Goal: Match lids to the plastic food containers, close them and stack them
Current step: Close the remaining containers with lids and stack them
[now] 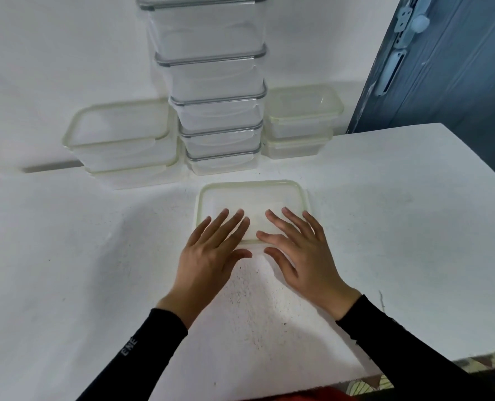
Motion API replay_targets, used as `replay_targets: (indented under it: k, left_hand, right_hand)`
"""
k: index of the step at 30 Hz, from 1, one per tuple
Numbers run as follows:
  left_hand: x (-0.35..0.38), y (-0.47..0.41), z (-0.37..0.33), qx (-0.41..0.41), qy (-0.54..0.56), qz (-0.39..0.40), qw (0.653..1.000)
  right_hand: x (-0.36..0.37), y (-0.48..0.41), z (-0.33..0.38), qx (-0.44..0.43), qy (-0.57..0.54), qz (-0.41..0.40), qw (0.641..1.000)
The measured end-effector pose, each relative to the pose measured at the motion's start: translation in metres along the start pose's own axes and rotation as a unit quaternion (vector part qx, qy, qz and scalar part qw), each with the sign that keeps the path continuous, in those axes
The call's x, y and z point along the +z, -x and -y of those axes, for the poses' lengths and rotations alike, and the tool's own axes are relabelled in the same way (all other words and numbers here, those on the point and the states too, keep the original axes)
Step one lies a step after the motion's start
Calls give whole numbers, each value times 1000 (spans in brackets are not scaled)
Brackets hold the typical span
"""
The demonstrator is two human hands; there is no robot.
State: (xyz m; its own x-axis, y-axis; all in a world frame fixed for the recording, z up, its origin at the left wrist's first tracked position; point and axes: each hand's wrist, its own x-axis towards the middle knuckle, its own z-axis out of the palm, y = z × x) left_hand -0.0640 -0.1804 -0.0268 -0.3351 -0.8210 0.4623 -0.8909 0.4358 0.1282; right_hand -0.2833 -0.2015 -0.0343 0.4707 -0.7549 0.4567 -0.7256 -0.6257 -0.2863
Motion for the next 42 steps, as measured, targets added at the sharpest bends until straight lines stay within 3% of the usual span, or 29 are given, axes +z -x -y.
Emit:
replay_targets:
  k: [17,25,28,32,42]
  left_hand:
    - [7,1,-2,-9,-3,-34,999]
    - [-5,-12,31,67,53,39,996]
    - [-11,-13,46,9,30,36,999]
    - [-25,-20,31,-104,70,29,992]
    - [-17,8,-3,-56,99,71,991]
  right_hand:
    - [8,-2,-4,-20,17,-44,999]
    - [-30,-26,-27,29,-133,-6,991]
    - [-28,-20,-33,46,-149,58,986]
    - [-26,-7,-9,-4,-76,40,996]
    - [-2,10,2,-61,-41,71,995]
